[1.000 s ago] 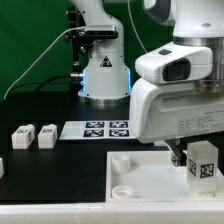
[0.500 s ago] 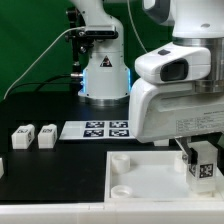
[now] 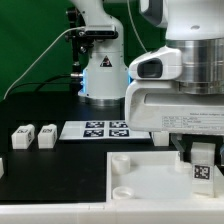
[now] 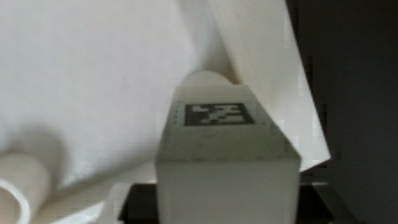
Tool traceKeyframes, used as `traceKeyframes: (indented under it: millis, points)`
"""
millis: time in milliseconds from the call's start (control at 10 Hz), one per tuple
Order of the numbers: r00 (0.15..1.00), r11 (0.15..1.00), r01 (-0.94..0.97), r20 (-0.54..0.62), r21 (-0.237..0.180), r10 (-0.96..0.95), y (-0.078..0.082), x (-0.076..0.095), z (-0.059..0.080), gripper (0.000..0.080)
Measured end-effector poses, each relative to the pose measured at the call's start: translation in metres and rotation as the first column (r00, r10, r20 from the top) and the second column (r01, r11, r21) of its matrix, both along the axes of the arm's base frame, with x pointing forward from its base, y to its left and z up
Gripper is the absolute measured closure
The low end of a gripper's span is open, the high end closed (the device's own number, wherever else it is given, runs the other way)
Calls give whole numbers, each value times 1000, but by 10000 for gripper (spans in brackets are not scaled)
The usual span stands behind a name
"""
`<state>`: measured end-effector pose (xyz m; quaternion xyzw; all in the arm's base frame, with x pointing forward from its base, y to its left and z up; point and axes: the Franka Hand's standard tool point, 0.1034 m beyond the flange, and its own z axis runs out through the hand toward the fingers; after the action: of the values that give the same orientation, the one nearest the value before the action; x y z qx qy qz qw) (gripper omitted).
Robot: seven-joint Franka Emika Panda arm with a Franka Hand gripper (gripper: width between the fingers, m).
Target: Assemble one leg
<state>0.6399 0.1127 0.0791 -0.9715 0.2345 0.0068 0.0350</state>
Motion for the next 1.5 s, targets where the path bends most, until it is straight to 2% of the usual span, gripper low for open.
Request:
traceKeyframes:
  millis: [100,300,400,600,700,800,900,1000,1100,1200,1300,1400,1500]
  points:
    - [982,983,186,-15,-2,-186,-1,0,0,508]
    - [829,830,558,-65,17,-556,-6,-2,-2,508]
    - [822,823,568,-60,9,-566,-5,-2,-1,507]
    - [691,694,720,-79,-7,-718,-6,-3,-2,506]
    - [615,619,786,-88,-15,-783,-5,-4,-2,506]
    - [456,460,888,-102,-21,-884,-5,-5,-2,506]
    - [352,356,935,-109,-11,-929,-5,-8,-2,506]
    - [383,386,922,-108,-9,-917,-4,-8,-2,506]
    - [439,442,897,-104,-4,-892,-4,-8,-3,388]
    - [511,513,858,-97,6,-854,-3,-8,-2,388]
    - [650,651,759,-83,21,-755,-3,-8,-2,224]
    - [784,783,620,-55,41,-618,-2,-6,-3,224]
    - [893,892,450,-23,36,-450,4,-7,-3,163]
